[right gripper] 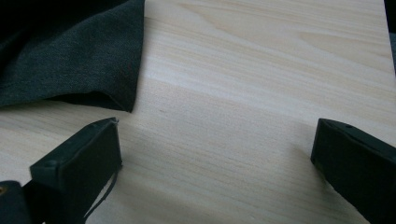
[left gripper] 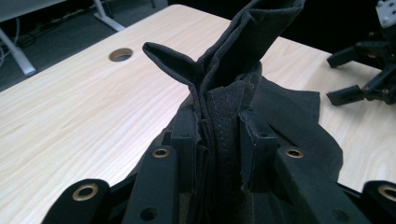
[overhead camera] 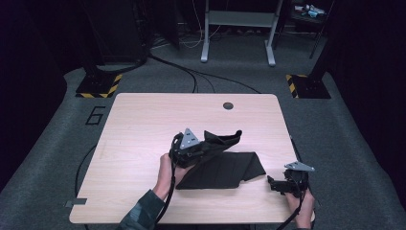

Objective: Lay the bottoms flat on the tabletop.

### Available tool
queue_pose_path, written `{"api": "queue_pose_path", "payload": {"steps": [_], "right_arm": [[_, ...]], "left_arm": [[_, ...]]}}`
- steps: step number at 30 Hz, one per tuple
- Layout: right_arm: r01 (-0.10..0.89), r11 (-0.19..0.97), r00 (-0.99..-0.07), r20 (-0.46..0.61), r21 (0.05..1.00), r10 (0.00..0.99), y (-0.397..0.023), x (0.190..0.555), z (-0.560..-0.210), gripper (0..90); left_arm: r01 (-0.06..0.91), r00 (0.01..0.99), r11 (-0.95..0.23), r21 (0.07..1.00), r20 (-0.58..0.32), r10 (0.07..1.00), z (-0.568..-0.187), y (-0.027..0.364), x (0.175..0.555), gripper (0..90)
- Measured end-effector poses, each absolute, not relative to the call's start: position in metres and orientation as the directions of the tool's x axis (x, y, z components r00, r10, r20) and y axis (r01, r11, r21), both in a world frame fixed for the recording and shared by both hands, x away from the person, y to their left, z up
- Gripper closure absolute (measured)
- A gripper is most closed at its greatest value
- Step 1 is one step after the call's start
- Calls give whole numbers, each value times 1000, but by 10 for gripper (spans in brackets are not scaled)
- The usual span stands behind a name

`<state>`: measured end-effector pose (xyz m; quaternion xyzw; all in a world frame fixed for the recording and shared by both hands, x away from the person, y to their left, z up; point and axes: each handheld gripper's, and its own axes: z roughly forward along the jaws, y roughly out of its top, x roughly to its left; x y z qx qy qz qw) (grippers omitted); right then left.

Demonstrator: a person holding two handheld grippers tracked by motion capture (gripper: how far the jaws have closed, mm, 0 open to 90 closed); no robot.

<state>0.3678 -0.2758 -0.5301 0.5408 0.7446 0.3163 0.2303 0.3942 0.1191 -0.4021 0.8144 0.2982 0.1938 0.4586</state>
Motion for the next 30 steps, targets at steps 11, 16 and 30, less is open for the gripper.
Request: {"api": "queue_pose_path", "payload": {"steps": [11,16,30], "right_arm": [[660,215,-309,-1,720,951,-276,368,-530,10],[660,215,-309,-1,720,951,-276,368,-530,10],[662,210,-302,0,719,953,-276,368,-530,10]], "left_arm": [[303,687,-348,887,50,725,-393,159,388,708],[301,648,-328,895,60,759,-393,174,382,707],[345,498,-193,918,-5,867,-410,251,359,686]]}}
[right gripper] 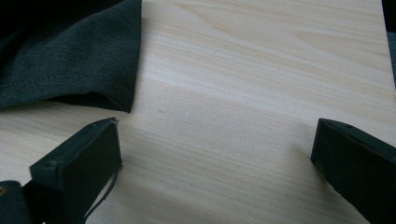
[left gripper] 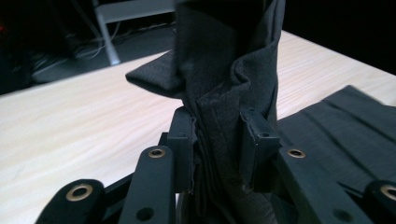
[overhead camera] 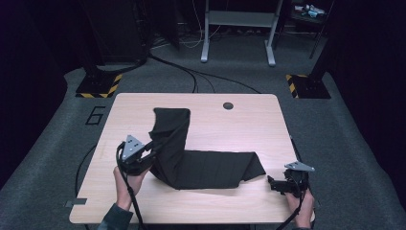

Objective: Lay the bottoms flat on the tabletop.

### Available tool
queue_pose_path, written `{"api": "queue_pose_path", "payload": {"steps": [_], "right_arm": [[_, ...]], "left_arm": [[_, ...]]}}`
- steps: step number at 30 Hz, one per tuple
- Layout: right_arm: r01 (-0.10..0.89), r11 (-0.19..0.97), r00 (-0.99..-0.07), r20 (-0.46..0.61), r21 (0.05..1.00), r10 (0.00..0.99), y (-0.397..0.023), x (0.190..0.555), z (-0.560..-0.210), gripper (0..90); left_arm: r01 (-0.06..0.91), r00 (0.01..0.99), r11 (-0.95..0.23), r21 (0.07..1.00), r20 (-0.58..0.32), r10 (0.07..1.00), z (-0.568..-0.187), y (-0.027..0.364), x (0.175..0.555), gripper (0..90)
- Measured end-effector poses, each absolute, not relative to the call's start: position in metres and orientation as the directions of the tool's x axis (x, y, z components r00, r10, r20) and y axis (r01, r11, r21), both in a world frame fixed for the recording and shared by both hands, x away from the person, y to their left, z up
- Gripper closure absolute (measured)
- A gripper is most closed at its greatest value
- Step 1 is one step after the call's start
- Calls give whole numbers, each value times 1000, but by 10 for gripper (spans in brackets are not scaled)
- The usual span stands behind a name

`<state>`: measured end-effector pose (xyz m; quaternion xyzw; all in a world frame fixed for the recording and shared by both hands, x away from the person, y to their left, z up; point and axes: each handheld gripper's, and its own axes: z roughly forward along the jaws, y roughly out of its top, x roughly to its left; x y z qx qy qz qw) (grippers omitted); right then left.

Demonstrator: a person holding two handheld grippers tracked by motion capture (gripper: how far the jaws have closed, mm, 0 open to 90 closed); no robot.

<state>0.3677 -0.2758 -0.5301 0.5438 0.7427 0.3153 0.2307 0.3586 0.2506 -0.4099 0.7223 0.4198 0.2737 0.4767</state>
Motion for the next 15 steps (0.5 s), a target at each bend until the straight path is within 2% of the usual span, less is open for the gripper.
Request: {"api": "queue_pose_path", "payload": {"steps": [4,11,15], "right_arm": [[662,208,-301,1,720,954,-276,368,-530,10],[663,209,-302,1,719,953,-276,368,-530,10],[666,205,-298,5,718,954,-275,368,-530,10]], "left_arm": [[390,429,-140,910,-45,902,-422,277,352,629],[492,273,-52,869,-97,957,-452,331,331,303],[504,221,-14,863,-113,969,-461,357,317,230]]}}
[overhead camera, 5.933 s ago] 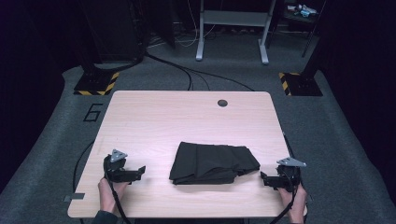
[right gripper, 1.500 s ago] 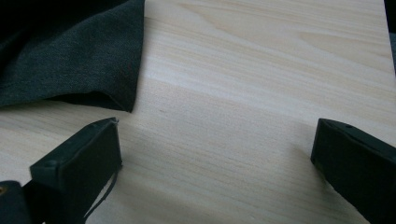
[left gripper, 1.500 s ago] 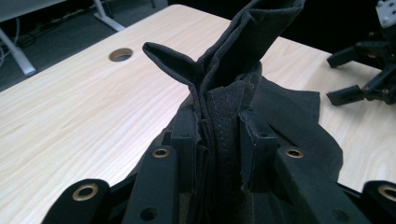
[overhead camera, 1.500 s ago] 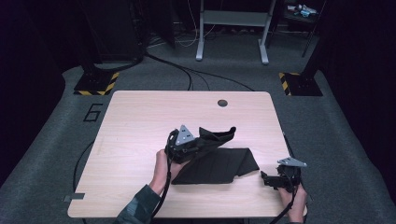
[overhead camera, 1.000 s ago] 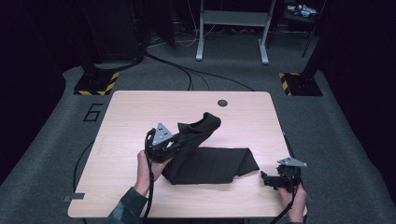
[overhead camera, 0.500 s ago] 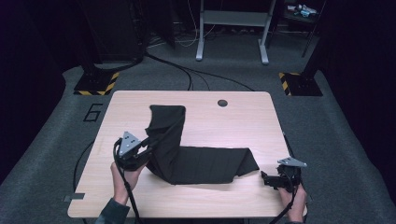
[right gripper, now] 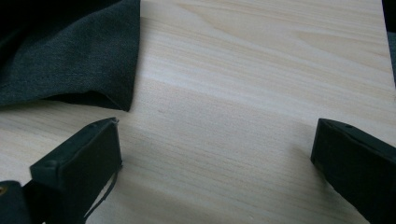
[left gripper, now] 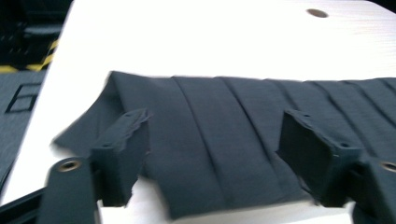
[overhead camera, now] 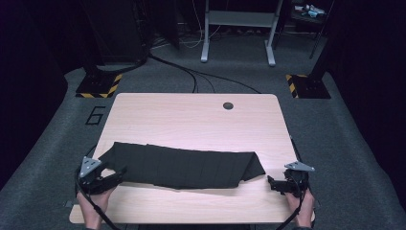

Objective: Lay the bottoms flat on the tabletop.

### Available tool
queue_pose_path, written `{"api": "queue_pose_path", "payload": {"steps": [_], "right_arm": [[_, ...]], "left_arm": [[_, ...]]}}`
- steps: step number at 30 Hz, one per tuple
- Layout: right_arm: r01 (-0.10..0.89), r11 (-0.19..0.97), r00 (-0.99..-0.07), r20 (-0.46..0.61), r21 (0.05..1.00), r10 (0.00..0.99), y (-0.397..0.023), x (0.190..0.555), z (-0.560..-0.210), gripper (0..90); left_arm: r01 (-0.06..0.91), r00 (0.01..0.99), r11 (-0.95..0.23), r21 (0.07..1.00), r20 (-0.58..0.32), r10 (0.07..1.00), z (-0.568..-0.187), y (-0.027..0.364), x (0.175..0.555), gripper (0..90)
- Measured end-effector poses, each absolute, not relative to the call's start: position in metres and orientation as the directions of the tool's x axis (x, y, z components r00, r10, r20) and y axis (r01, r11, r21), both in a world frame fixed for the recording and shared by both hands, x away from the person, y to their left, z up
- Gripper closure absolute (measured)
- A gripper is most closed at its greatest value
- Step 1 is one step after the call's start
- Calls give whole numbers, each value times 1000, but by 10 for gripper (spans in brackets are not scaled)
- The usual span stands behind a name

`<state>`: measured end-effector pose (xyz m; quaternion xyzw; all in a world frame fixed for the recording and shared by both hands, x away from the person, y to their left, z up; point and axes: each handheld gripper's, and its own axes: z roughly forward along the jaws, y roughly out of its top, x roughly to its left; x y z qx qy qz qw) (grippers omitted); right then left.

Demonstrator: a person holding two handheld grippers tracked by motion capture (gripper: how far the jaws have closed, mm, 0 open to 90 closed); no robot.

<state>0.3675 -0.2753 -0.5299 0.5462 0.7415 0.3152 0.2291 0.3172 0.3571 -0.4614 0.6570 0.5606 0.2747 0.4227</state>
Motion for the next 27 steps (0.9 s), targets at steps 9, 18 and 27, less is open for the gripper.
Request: {"api": "queue_pose_path", "payload": {"steps": [9,18,27], "right_arm": [[668,214,-306,0,713,952,-276,368,-529,8],[704,201,-275,1,681,961,-271,373,-524,0],[583,229,-449,74,780,890,-204,373,-475,19]], "left_arm": [[512,228,-45,858,-85,970,-458,370,333,168],[559,274,-122,820,-44,961,-466,362,369,128],[667,308,-182,722,-44,951,-491,357,399,91]]}}
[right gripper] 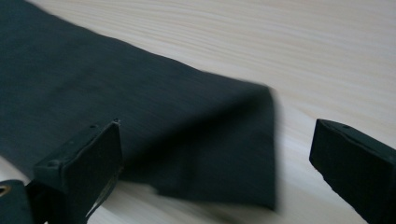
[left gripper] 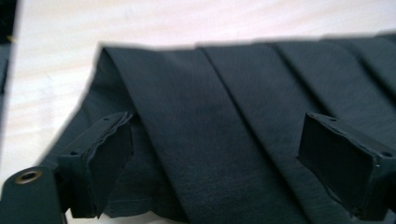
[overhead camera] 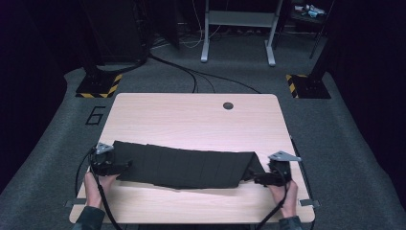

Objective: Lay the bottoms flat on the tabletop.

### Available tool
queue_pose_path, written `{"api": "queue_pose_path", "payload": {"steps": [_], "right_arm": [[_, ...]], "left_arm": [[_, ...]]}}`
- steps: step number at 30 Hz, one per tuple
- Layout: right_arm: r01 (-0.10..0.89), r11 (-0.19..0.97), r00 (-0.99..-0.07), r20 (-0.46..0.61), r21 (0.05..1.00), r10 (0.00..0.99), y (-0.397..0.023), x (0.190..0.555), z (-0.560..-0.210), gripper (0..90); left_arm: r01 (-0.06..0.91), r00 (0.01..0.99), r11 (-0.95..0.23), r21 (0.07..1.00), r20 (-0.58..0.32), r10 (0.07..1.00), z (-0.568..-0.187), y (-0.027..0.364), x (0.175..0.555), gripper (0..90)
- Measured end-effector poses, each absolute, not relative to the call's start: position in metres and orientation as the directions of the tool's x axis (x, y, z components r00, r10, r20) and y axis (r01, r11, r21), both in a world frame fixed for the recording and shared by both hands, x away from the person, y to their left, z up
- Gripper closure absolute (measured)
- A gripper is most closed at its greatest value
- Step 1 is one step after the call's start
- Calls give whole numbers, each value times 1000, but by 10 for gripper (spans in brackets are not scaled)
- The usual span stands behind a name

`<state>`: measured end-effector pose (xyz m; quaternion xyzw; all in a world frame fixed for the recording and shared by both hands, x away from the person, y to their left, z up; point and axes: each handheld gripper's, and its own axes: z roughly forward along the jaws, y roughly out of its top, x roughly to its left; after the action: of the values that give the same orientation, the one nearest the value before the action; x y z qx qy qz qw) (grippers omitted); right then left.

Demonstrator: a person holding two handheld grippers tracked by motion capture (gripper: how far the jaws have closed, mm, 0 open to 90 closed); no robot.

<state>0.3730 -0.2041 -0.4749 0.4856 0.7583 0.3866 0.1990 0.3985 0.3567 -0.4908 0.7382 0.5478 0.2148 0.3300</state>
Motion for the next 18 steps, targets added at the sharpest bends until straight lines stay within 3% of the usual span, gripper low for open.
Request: {"api": "queue_pose_path", "payload": {"steps": [3,8,11,18], "right_arm": [[560,311,-544,58,768,837,-161,382,-472,28],[602,425,-596,25,676,803,-109,401,-496,54],[605,477,-603,-25,637,797,-104,403,-509,53],[631,453,-586,5,629,810,-118,405,-510,52]], "left_arm": [[694,316,-200,692,-42,948,-501,354,402,75],[707,316,-190,681,-64,947,-517,347,399,76],[715,314,-179,676,-82,946,-519,348,397,76],[691,327,-182,699,-77,942,-523,332,386,75]]}}
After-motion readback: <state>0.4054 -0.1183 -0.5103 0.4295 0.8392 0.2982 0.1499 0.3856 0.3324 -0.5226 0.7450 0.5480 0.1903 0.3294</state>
